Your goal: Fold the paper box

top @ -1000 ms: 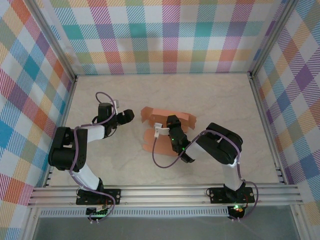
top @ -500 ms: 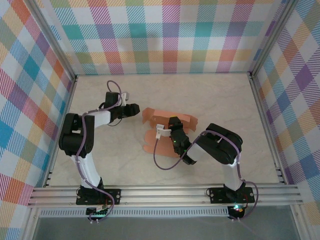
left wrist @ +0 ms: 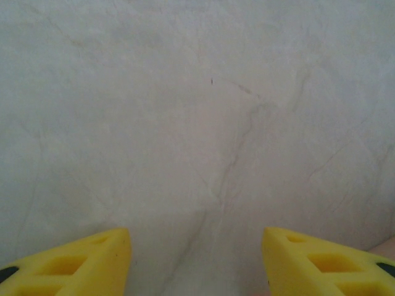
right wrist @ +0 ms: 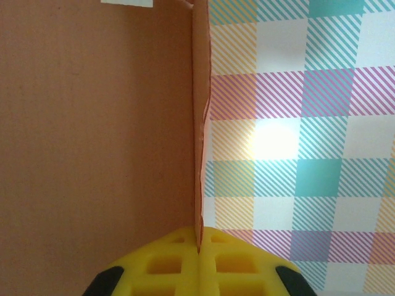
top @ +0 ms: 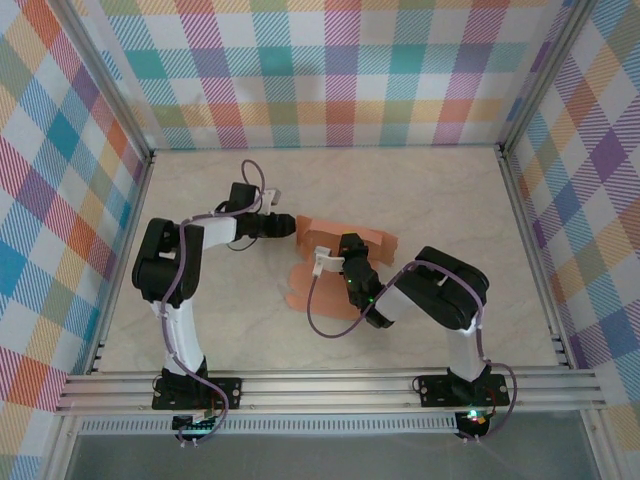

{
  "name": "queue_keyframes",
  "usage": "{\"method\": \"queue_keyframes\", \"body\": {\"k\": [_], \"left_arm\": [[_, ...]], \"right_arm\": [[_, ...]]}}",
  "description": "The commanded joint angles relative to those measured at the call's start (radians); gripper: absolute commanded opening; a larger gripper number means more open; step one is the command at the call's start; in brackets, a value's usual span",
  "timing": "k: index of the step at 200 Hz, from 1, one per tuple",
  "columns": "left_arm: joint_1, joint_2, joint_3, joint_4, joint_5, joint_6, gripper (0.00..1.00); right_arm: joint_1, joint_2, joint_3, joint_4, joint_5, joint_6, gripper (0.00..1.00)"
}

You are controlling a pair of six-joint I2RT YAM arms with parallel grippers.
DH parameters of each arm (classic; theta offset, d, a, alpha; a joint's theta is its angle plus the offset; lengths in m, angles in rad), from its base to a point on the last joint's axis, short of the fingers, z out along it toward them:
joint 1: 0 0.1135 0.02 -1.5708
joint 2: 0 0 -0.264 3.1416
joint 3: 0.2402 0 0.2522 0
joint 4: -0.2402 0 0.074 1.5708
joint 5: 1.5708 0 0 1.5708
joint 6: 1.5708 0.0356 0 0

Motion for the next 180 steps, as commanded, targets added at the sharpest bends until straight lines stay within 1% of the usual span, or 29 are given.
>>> {"method": "queue_keyframes", "body": {"k": [1,23,48,77,100,123,139,149,157,170,180], "left_arm": [[-0.037,-0.071,-0.04,-0.006,0.03,0.08,0.59],[-0.063,-0.086,-0.073,0.039,0.012,0.093,0.61],[-0.065,-0.113,-0.135,0.115,0.025,0.062,0.61],[-0.067,-0.139,-0.188,0.166,0.028,0.068,0.6],[-0.08,-0.153,-0.214,0.182,-0.006,0.07,0.56],[-0.112,-0.196,-0.302,0.295,-0.053,0.072,0.55],[-0.136,-0.211,-0.343,0.367,-0.086,0.097,0.57],[-0.143,-0.205,-0.341,0.38,-0.079,0.121,0.59],[-0.148,-0.198,-0.351,0.421,-0.071,0.135,0.61],[-0.156,-0.191,-0.379,0.499,-0.074,0.15,0.61],[-0.162,-0.191,-0.387,0.518,-0.082,0.16,0.6]], "right_arm": [[-0.005,-0.06,-0.004,-0.037,-0.05,0.083,0.0],[-0.012,-0.073,-0.008,-0.047,-0.062,0.084,0.0],[-0.014,-0.07,-0.02,-0.03,-0.067,0.075,0.0],[-0.016,-0.058,-0.026,-0.012,-0.068,0.07,0.0],[-0.021,-0.052,-0.023,-0.017,-0.067,0.072,0.0],[-0.019,-0.056,-0.023,-0.026,-0.067,0.08,0.0],[-0.02,-0.058,-0.022,-0.03,-0.067,0.083,0.0],[-0.02,-0.058,-0.022,-0.034,-0.067,0.083,0.0],[-0.02,-0.057,-0.022,-0.034,-0.067,0.082,0.0],[-0.021,-0.059,-0.023,-0.033,-0.067,0.083,0.0],[-0.021,-0.059,-0.023,-0.033,-0.067,0.082,0.0]]}}
